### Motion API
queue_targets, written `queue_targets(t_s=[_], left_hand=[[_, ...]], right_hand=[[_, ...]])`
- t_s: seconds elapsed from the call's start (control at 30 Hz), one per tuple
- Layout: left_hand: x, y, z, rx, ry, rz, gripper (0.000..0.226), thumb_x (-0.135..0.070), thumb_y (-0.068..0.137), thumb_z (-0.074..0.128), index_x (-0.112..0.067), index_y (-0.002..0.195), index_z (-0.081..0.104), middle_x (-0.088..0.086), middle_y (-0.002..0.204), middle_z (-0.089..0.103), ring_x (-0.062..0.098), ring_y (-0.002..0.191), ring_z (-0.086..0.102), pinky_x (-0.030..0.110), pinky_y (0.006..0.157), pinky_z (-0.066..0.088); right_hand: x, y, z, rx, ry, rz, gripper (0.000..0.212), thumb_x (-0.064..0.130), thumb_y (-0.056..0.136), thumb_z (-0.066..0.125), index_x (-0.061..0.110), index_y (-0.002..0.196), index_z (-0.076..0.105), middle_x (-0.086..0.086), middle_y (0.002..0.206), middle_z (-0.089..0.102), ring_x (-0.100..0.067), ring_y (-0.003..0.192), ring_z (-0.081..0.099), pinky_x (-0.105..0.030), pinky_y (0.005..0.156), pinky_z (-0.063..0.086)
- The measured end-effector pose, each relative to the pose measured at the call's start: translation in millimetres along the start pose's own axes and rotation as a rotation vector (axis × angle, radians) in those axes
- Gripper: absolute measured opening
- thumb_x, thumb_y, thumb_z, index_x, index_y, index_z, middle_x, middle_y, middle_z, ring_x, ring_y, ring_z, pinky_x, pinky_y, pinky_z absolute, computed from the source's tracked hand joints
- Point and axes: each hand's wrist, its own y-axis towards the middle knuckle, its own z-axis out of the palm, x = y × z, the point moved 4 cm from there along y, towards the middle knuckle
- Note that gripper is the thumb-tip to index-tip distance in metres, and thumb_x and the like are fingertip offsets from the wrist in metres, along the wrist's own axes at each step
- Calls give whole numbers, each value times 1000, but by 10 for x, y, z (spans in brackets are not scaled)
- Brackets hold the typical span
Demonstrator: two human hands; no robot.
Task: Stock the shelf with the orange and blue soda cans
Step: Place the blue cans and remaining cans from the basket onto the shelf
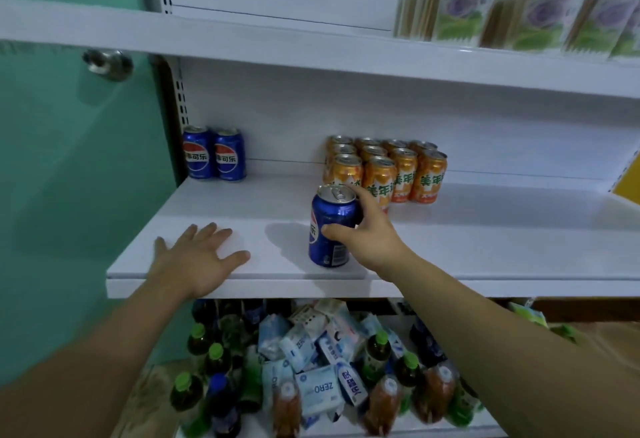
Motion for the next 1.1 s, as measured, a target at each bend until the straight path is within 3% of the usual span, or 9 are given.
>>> queue_targets(t_s=[0.17, 0.27, 0.37, 0.47, 0.53, 0.63, 0.73, 0.9, 1.1], left_hand=[[16, 17, 20, -33, -1, 8, 78, -79, 84, 18, -40, 151, 9, -14, 161, 1, 14, 148, 2, 56, 117, 2], [18, 17, 30, -35, -10, 10, 77, -78, 85, 19, -40, 151, 9, -14, 161, 1, 14, 148, 1, 55, 117, 1], [19, 20, 31, -49, -12, 15, 77, -78, 84, 19, -40, 151, 10, -14, 161, 2, 14, 148, 1, 56, 117, 0], [21, 21, 29, -56, -20, 15, 77, -78, 84, 19, -40, 151, 10, -14, 161, 2, 13, 148, 0, 55, 117, -1], [26, 17, 32, -62, -24, 16, 77, -78, 85, 19, -40, 151, 10, -15, 161, 2, 13, 148, 0, 55, 117, -2], [33, 13, 41, -72, -41, 11, 77, -78, 84, 19, -41, 151, 9, -15, 161, 2, 12, 148, -1, 54, 117, -3], [30, 11, 38, -81, -49, 11, 77, -78, 84, 20, -41, 151, 10, -15, 161, 3, 12, 148, 0, 54, 117, -3], [31, 7, 38, -81, -50, 9, 76, -77, 84, 20, -42, 151, 10, -16, 161, 2, 11, 148, -1, 54, 118, -2], [27, 5, 34, -61, -47, 1, 76, -77, 84, 19, -43, 150, 8, -17, 160, -1, 11, 148, -4, 53, 118, -3]], right_hand=[[57, 219, 300, 46, -95, -39, 84, 8, 85, 70, 36, 149, 23, 4, 151, 32, -17, 132, 40, -39, 103, 41], [82, 237, 420, 39, -181, -98, 83, 14, 84, 73, 38, 146, 24, 5, 148, 31, -13, 124, 42, -30, 99, 40], [69, 288, 485, -87, -296, -140, 83, 21, 76, 80, 35, 142, 31, 4, 138, 31, -9, 112, 39, -24, 95, 36], [38, 399, 636, -45, -183, -148, 82, 10, 83, 73, 33, 146, 27, 9, 139, 37, -11, 122, 44, -27, 100, 40], [10, 494, 742, -34, -218, -154, 89, 15, 83, 74, 33, 149, 18, 4, 148, 31, -10, 125, 39, -33, 106, 38], [-7, 692, 864, -47, -300, -143, 102, 21, 76, 80, 34, 151, 12, -1, 147, 29, -8, 120, 38, -30, 101, 38], [-6, 932, 982, 20, -263, -138, 99, 14, 80, 76, 33, 152, 10, 1, 148, 37, -17, 131, 42, -33, 101, 40], [-28, 1346, 1166, 87, -238, -97, 100, 9, 84, 71, 31, 153, 2, 3, 150, 38, -18, 135, 40, -34, 103, 38], [-321, 1613, 1276, -19, -332, -68, 91, 27, 71, 83, 25, 144, 30, -3, 136, 44, -20, 120, 51, -29, 95, 42]])
